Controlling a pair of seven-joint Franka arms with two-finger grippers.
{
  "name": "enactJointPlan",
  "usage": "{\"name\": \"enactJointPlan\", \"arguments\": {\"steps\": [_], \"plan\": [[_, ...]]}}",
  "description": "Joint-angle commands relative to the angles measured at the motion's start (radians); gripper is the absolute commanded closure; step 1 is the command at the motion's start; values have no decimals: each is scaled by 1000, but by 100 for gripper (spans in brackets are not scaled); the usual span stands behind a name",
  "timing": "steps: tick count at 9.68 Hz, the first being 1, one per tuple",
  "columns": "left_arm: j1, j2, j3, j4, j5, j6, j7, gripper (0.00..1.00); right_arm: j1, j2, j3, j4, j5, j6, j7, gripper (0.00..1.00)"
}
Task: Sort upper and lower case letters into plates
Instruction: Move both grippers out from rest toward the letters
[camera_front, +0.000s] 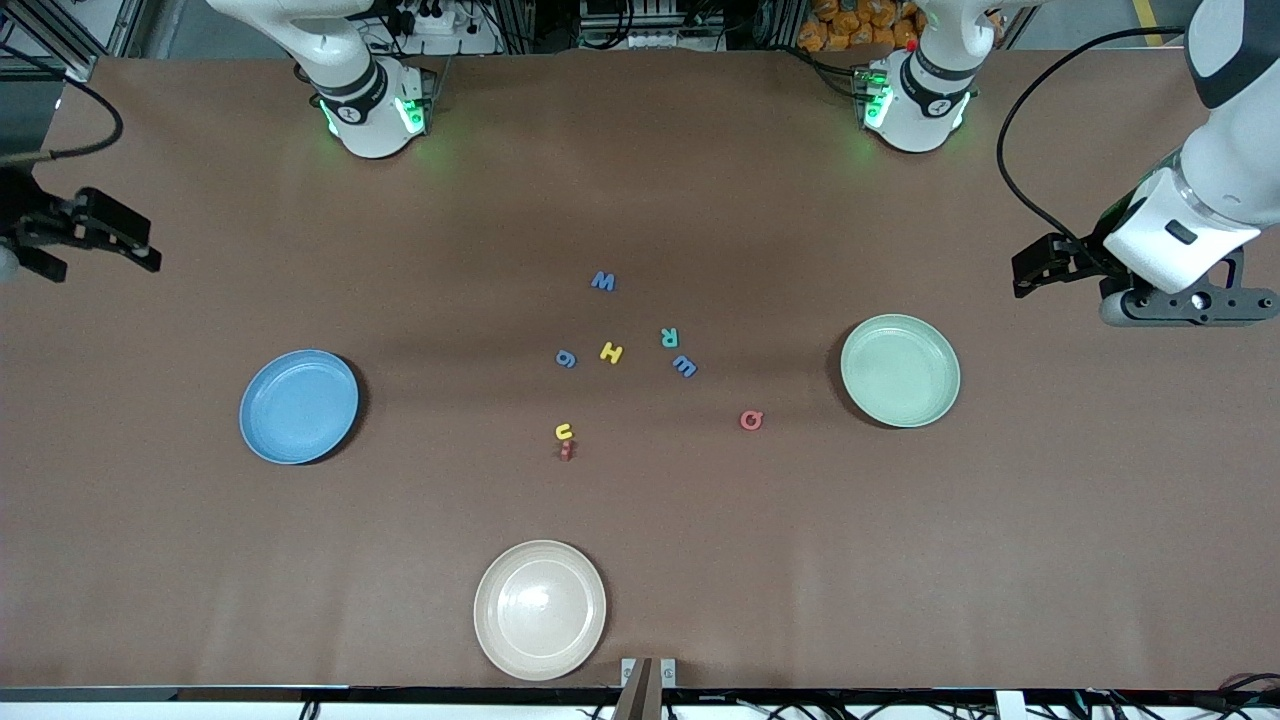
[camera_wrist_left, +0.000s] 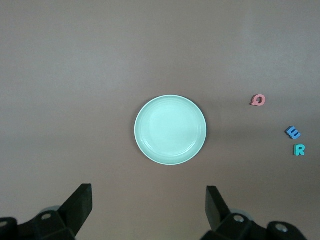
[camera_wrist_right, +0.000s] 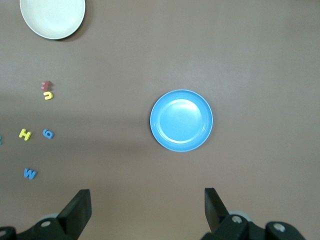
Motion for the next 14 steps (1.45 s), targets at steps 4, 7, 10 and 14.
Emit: {"name": "enactJointPlan", "arguments": {"steps": [4, 7, 10, 14], "plan": [[-9, 0, -3, 13, -25, -6, 12, 0, -2, -4, -15, 14, 8, -18, -9, 0], [-101, 77, -41, 10, -120, 13, -10, 0, 2, 97, -5, 14, 22, 41, 9, 0], [-316, 222, -42, 14, -163, 185, -290, 0, 73, 334, -5, 15, 21, 277, 98, 0], [-520, 477, -35, 48, -27, 528, -649, 0, 137, 597, -5, 59, 19, 506, 263, 0]]}}
